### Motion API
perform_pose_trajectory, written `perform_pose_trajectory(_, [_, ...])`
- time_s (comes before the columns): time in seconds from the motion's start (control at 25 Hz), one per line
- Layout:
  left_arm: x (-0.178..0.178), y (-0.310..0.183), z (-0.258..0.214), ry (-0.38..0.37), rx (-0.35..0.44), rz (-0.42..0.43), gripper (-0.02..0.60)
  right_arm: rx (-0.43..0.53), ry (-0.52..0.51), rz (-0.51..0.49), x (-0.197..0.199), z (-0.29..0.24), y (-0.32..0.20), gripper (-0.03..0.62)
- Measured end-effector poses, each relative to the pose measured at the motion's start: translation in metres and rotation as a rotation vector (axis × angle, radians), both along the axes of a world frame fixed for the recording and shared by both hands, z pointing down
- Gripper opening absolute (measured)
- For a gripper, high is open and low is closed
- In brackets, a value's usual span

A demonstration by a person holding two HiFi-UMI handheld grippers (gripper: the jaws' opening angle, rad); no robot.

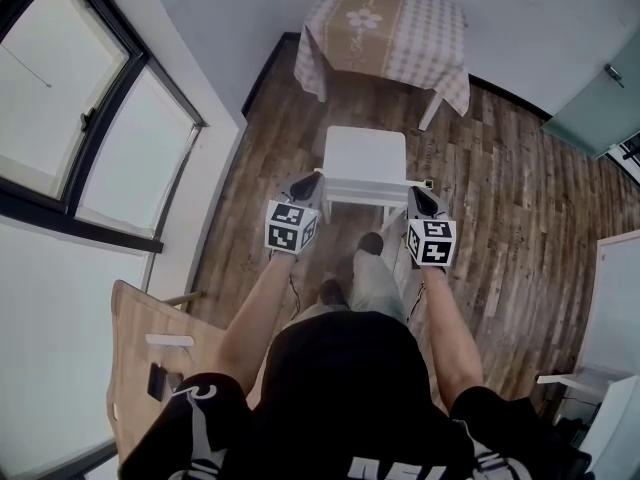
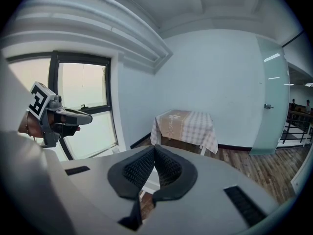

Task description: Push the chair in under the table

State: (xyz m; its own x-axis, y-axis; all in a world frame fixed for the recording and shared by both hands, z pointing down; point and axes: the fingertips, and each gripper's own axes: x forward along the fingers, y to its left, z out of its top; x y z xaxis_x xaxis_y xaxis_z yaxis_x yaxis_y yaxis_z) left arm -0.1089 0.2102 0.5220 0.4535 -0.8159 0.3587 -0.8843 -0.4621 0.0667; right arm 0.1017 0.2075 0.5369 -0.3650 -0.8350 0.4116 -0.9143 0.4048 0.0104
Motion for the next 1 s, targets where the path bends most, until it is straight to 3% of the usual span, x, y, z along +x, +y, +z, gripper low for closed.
perform_pose_trajectory(0.24, [0.007, 0.000, 0.024, -0.031, -0.043, 0.034, 0.034, -0.031, 0.050, -0.018, 0.002, 0.021, -0.001, 0.015])
perform_pose_trajectory(0.36, [0.012, -0.004, 0.038, -0.052, -0.078, 0.053, 0.114, -0.054, 0.080, -0.034, 0.005, 0.033, -0.003, 0.016])
perform_pose_trajectory(1.0, [0.025, -0.030, 0.106, -0.186, -0.204, 0.115, 0.264, -0.149, 0.221, -0.137, 0.003, 0.094, -0.027, 0.169])
